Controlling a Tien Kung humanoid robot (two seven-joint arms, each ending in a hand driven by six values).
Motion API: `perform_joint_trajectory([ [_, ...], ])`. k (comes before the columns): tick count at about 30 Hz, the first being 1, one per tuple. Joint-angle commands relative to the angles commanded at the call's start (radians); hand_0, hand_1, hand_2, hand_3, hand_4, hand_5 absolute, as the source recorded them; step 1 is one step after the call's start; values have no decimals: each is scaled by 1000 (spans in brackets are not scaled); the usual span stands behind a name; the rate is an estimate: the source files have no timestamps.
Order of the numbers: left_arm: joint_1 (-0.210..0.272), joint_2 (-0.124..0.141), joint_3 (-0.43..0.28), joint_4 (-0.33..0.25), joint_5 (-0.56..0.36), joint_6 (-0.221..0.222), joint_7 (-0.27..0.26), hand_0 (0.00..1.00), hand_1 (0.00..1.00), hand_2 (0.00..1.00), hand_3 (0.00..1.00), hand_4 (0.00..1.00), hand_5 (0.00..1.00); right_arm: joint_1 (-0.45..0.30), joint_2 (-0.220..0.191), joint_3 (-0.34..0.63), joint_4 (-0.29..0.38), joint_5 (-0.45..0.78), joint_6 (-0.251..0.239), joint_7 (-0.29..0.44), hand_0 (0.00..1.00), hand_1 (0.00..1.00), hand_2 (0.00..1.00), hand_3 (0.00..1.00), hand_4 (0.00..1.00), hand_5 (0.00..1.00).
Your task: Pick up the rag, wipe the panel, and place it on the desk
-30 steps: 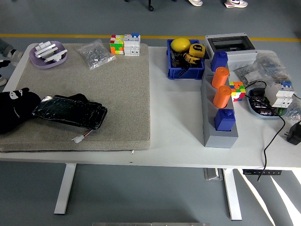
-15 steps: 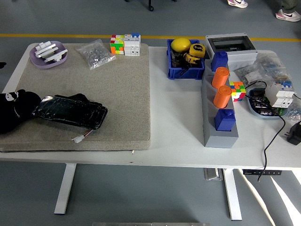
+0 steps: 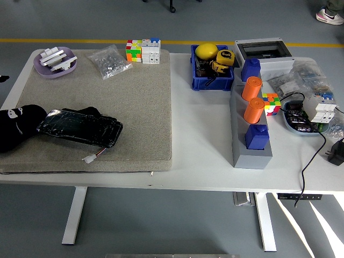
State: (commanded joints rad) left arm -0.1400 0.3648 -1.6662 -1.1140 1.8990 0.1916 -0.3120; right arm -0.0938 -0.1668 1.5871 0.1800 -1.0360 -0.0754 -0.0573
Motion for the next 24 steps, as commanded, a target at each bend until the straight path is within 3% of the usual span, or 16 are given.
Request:
perform_joint_trajectory([
  [24, -3, 15, 3, 5, 0, 0, 0, 728, 783, 765, 723, 996, 305, 24, -7, -2, 0, -9, -4, -1, 764, 616, 679, 604, 966, 462],
])
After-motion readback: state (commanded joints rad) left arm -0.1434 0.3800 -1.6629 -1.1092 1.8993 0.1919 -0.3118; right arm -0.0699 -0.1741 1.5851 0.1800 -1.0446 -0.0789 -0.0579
